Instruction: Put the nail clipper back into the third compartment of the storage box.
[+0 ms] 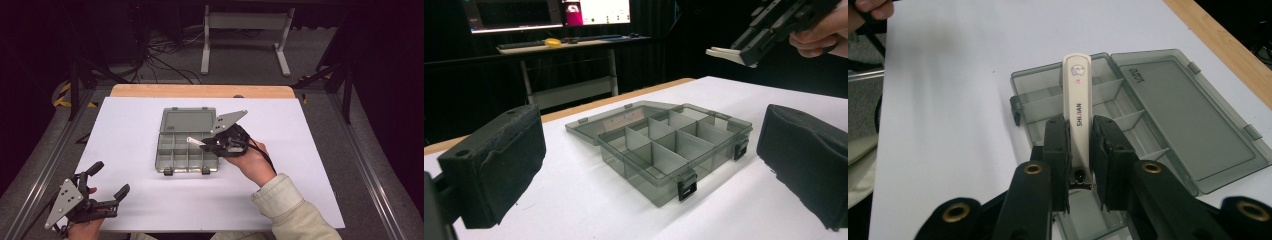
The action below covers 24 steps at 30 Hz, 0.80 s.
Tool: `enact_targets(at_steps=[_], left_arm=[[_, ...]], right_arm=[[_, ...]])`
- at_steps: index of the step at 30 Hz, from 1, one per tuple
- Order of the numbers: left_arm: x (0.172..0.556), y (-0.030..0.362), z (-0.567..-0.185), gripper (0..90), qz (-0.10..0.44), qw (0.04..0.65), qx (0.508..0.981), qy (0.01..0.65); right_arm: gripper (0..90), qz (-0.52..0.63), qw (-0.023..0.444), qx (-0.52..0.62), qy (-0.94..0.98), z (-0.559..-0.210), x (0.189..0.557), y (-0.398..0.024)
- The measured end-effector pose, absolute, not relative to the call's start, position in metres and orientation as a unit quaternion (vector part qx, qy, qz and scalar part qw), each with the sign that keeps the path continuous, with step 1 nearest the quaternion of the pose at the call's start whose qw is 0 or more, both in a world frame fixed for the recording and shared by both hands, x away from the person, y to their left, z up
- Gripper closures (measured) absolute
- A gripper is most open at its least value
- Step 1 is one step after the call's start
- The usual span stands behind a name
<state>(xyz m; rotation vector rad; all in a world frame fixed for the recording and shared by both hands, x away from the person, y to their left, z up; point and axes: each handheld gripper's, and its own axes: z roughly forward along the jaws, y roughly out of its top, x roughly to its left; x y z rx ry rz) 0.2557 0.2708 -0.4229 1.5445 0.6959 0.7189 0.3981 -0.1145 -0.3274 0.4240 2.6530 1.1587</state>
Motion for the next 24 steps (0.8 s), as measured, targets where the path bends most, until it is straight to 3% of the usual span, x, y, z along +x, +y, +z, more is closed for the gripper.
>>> enact_targets(at_steps=[24], left_arm=[[0.256,0.271,-0.423,0.3,0.310,0.607,0.668,0.298]], right_arm=[[78.0,0.387,0.121,0.211,0.889,-0.337,0.445,-0.095]])
